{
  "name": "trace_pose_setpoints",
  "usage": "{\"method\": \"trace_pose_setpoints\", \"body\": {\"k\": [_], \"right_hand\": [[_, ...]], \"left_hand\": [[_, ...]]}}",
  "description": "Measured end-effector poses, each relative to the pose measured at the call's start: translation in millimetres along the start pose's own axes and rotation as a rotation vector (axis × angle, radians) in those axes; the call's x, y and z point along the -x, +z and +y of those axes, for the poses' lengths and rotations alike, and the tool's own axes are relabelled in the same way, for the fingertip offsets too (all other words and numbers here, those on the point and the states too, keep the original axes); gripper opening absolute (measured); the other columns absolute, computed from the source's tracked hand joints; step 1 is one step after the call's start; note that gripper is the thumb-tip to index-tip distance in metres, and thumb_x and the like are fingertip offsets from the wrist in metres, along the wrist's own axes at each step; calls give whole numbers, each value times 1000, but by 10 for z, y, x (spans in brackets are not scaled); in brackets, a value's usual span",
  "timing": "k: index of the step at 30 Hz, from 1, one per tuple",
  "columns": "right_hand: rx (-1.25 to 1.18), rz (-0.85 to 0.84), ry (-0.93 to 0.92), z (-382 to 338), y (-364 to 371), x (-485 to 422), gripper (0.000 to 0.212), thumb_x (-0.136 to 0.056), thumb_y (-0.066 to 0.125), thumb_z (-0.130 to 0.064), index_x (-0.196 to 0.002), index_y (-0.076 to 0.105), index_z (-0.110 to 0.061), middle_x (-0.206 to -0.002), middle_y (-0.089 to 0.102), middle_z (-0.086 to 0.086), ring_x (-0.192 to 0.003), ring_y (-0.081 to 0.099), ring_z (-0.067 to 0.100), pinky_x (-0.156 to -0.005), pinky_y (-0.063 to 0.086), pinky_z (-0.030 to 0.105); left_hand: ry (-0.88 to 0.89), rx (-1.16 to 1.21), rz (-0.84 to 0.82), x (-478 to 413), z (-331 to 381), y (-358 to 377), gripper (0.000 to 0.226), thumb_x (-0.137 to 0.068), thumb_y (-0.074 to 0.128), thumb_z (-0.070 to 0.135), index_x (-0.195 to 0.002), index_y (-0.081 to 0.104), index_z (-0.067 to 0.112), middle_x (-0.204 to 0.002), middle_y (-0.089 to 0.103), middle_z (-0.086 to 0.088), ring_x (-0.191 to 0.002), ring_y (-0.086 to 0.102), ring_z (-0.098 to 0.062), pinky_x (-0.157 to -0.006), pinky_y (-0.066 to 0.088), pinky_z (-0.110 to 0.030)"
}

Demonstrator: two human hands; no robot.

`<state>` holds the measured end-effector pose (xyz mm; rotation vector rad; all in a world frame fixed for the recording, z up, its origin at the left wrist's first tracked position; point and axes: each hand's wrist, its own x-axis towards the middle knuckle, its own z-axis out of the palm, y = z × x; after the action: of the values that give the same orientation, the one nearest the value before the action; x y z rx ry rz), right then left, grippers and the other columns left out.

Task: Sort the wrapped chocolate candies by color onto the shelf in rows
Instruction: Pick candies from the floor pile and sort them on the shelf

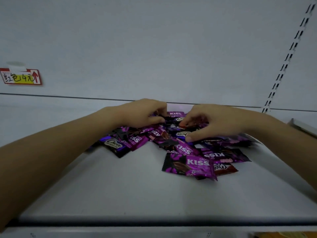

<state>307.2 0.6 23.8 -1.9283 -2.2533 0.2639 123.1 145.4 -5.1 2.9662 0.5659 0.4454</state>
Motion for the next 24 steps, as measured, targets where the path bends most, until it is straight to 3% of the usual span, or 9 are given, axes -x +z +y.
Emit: {"method": "trace_pose_setpoints", "body": {"k": [4, 8, 10, 11, 13, 15, 19, 24], "right_hand": [[61, 142, -48, 63, 22, -40, 26, -84, 65, -35, -108, 68, -30, -91, 66, -18, -82, 58, -5, -73, 44, 13], [131, 228, -92, 148, 53, -100, 19, -90, 57, -31, -102, 70, -24, -81, 62, -20, -73, 54, -8, -64, 36, 6], [176, 254, -78, 193, 50, -112, 19, -93, 53, -28, -101, 70, -21, -78, 59, -20, -69, 52, -5, -61, 34, 7], [197, 285, -58, 221, 46, -115, 19, -94, 52, -27, -100, 69, -20, -79, 60, -16, -70, 52, -1, -63, 36, 12], [198, 373, 0, 273, 36, -115, 19, -95, 49, -26, -100, 66, -19, -83, 60, -9, -76, 53, 10, -67, 37, 24], [170, 436, 61, 319, 36, -124, 18, -96, 47, -25, -99, 63, -17, -83, 58, -7, -79, 53, 14, -68, 37, 28], [172, 423, 133, 392, 84, -164, 17, -95, 45, -23, -99, 59, -15, -86, 59, -2, -81, 52, 18, -69, 38, 30], [157, 303, 109, 421, 178, -205, 21, -91, 55, -24, -109, 61, -16, -102, 62, -2, -95, 56, 17, -76, 39, 27]], "left_hand": [[-98, 158, 235, 101, -35, -64, 9, -95, 55, 25, -95, 60, 17, -89, 64, 7, -82, 63, -15, -68, 43, -12], [-223, 268, 427, 146, -144, -130, 11, -96, 50, 26, -89, 56, 21, -80, 65, -3, -77, 63, -24, -74, 50, -38], [-280, 326, 455, 150, -171, -130, 12, -98, 46, 23, -90, 54, 23, -78, 64, -2, -68, 66, -13, -67, 51, -33], [-299, 324, 449, 152, -171, -121, 12, -99, 44, 21, -93, 54, 22, -77, 64, -2, -60, 65, -4, -60, 48, -25], [-290, 256, 418, 147, -145, -103, 15, -99, 41, 15, -100, 56, 16, -77, 64, -5, -52, 61, -1, -50, 39, -12], [-260, 171, 364, 122, -131, -65, 16, -98, 43, 12, -107, 57, 13, -85, 64, -7, -60, 59, -8, -54, 35, -16], [-306, 72, 123, 88, -95, 23, 33, -94, 55, 26, -125, 46, 16, -86, 57, 2, -73, 51, -13, -65, 35, -25], [-257, 98, 24, 145, -120, -98, 30, -87, 65, 36, -112, 59, 21, -101, 65, 1, -90, 60, -18, -81, 49, -32]]}}
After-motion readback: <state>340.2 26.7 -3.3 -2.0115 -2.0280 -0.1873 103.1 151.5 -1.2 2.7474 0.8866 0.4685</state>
